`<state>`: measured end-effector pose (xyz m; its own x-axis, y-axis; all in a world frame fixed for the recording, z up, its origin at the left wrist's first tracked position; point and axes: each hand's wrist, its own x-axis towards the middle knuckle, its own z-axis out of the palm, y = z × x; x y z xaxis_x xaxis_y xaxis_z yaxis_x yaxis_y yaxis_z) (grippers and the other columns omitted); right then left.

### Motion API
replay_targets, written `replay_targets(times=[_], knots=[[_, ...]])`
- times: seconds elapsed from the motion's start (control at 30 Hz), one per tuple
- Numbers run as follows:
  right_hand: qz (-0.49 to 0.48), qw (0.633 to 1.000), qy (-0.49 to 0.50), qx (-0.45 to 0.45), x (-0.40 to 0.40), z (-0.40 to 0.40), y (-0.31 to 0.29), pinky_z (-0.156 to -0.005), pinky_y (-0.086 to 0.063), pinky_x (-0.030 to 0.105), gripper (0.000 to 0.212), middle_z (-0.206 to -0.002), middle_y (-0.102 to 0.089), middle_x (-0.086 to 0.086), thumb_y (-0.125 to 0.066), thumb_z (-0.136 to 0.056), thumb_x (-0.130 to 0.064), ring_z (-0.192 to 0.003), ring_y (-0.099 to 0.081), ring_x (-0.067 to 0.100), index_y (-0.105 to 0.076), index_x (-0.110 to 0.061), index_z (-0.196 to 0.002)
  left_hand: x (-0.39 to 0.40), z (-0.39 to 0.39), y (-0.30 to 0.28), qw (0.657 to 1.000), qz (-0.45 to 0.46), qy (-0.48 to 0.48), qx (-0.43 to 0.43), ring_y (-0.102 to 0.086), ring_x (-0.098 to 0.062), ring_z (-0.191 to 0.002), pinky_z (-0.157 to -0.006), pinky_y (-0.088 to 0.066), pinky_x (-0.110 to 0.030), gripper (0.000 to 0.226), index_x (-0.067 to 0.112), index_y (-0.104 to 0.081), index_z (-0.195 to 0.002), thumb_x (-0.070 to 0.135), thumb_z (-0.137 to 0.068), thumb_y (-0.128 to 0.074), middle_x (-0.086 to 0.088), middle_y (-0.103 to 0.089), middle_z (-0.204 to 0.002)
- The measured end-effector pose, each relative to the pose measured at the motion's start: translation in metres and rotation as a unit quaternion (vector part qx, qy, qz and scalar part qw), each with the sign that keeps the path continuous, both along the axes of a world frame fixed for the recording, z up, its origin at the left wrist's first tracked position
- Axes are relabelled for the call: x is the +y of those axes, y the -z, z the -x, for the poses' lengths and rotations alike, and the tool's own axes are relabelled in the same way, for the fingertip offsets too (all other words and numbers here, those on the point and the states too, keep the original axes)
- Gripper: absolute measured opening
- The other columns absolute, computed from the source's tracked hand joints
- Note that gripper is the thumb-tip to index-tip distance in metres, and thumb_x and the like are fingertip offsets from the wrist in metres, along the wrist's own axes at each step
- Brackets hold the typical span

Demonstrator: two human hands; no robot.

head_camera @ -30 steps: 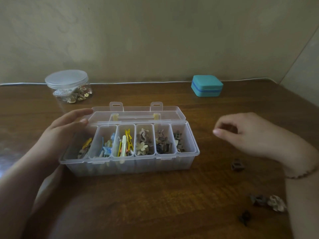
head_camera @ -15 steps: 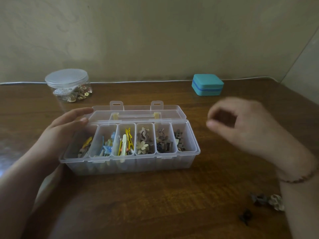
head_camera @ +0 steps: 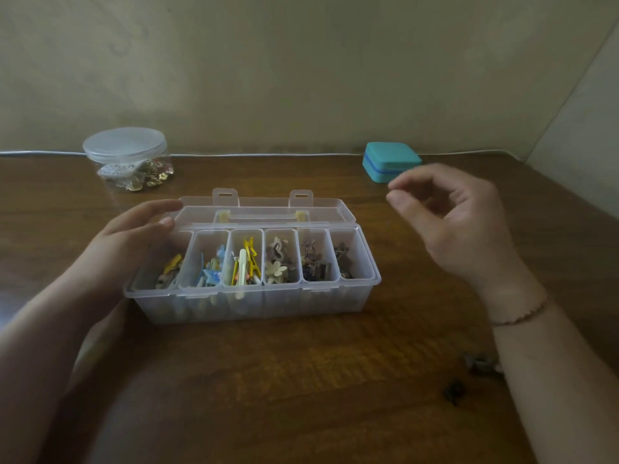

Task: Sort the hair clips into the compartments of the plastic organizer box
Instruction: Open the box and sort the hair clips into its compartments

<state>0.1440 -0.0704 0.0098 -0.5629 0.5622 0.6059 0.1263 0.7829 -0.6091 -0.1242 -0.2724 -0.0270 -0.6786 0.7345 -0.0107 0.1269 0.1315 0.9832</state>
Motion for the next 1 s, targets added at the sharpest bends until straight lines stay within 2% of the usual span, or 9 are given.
replay_targets(times=[0.1, 0.2, 0.27, 0.37, 0.47, 0.53, 0.77, 0.93, 1.0], knots=[[0.031, 0.999, 0.02, -0.006, 0.001, -0.025, -0.015, -0.068, -0.051, 0.017, 0.01, -0.084, -0.067, -0.008, -0.067, -0.087, -0.021, -0.076, -0.062, 0.008, -0.07, -0.019, -0.097, 0.0, -0.003, 0.002, 1.0, 0.011, -0.002, 0.007, -0.053, -0.032, -0.127, -0.11, -0.037, -0.052, 0.031, 0.024, -0.057, -0.128, 0.015, -0.1, -0.048, -0.011, -0.058, -0.136], [-0.008, 0.987, 0.053, -0.154, -0.008, -0.066, -0.014, -0.065, -0.046, 0.006, 0.014, -0.089, -0.064, -0.02, -0.065, -0.086, -0.032, -0.085, -0.06, -0.004, -0.066, -0.037, -0.099, 0.003, -0.003, 0.007, 1.0, 0.008, -0.005, 0.003, -0.06, -0.032, -0.118, -0.107, -0.041, -0.054, 0.029, 0.026, -0.064, -0.122, 0.014, -0.099, -0.05, -0.012, -0.065, -0.124], [-0.02, 0.974, 0.079, -0.214, -0.021, -0.101, -0.002, -0.065, -0.048, 0.008, 0.02, -0.095, -0.063, -0.024, -0.067, -0.083, -0.035, -0.091, -0.059, -0.006, -0.062, -0.044, -0.1, 0.006, -0.005, 0.01, 1.0, 0.009, 0.002, 0.011, -0.061, -0.03, -0.117, -0.107, -0.041, -0.054, 0.029, 0.028, -0.066, -0.121, 0.015, -0.099, -0.052, -0.01, -0.065, -0.125], [0.018, 0.954, 0.063, -0.294, -0.037, -0.144, 0.019, -0.073, -0.049, 0.012, 0.039, -0.117, -0.053, -0.032, -0.072, -0.077, -0.042, -0.103, -0.055, -0.006, -0.055, -0.055, -0.109, 0.008, -0.009, 0.014, 0.999, 0.021, 0.021, 0.026, -0.06, -0.027, -0.116, -0.106, -0.043, -0.052, 0.031, 0.03, -0.065, -0.122, 0.014, -0.099, -0.052, -0.007, -0.063, -0.127], [0.054, 0.928, 0.073, -0.36, -0.046, -0.158, 0.037, -0.071, -0.042, 0.004, 0.053, -0.119, -0.04, -0.045, -0.073, -0.078, -0.044, -0.103, -0.039, -0.026, -0.041, -0.064, -0.115, 0.009, -0.014, 0.014, 0.998, 0.03, 0.039, 0.046, -0.06, -0.025, -0.115, -0.104, -0.044, -0.052, 0.031, 0.035, -0.066, -0.12, 0.017, -0.099, -0.053, -0.002, -0.062, -0.126], [0.049, 0.93, 0.098, -0.351, -0.049, -0.159, 0.041, -0.069, -0.039, 0.001, 0.052, -0.112, -0.042, -0.04, -0.071, -0.081, -0.038, -0.098, -0.038, -0.027, -0.039, -0.061, -0.115, 0.008, -0.015, 0.015, 0.998, 0.028, 0.042, 0.046, -0.061, -0.026, -0.115, -0.104, -0.044, -0.054, 0.03, 0.037, -0.067, -0.118, 0.019, -0.099, -0.053, -0.003, -0.063, -0.125], [0.048, 0.93, 0.096, -0.352, -0.034, -0.149, 0.026, -0.065, -0.043, 0.011, 0.022, -0.096, -0.061, -0.024, -0.069, -0.085, -0.033, -0.091, -0.051, -0.016, -0.059, -0.05, -0.095, 0.008, -0.018, 0.015, 0.997, 0.016, 0.043, 0.055, -0.058, -0.025, -0.118, -0.106, -0.042, -0.051, 0.029, 0.032, -0.065, -0.121, 0.017, -0.1, -0.052, -0.004, -0.06, -0.132], [0.017, 0.982, 0.071, -0.172, -0.035, -0.093, 0.002, -0.066, -0.044, 0.011, 0.017, -0.089, -0.065, -0.018, -0.072, -0.082, -0.027, -0.084, -0.06, -0.005, -0.064, -0.037, -0.093, 0.007, -0.015, 0.016, 0.996, 0.006, 0.059, 0.061, -0.056, -0.026, -0.123, -0.108, -0.04, -0.053, 0.029, 0.042, -0.067, -0.109, 0.018, -0.099, -0.054, -0.004, -0.058, -0.135], [0.009, 0.986, 0.041, -0.159, -0.04, -0.068, 0.002, -0.066, -0.045, 0.013, 0.012, -0.086, -0.066, -0.015, -0.071, -0.083, -0.025, -0.082, -0.062, 0.001, -0.065, -0.033, -0.091, 0.007, -0.016, 0.016, 0.997, 0.002, 0.055, 0.058, -0.057, -0.026, -0.121, -0.107, -0.041, -0.053, 0.03, 0.042, -0.067, -0.105, 0.016, -0.099, -0.053, -0.007, -0.06, -0.131]])
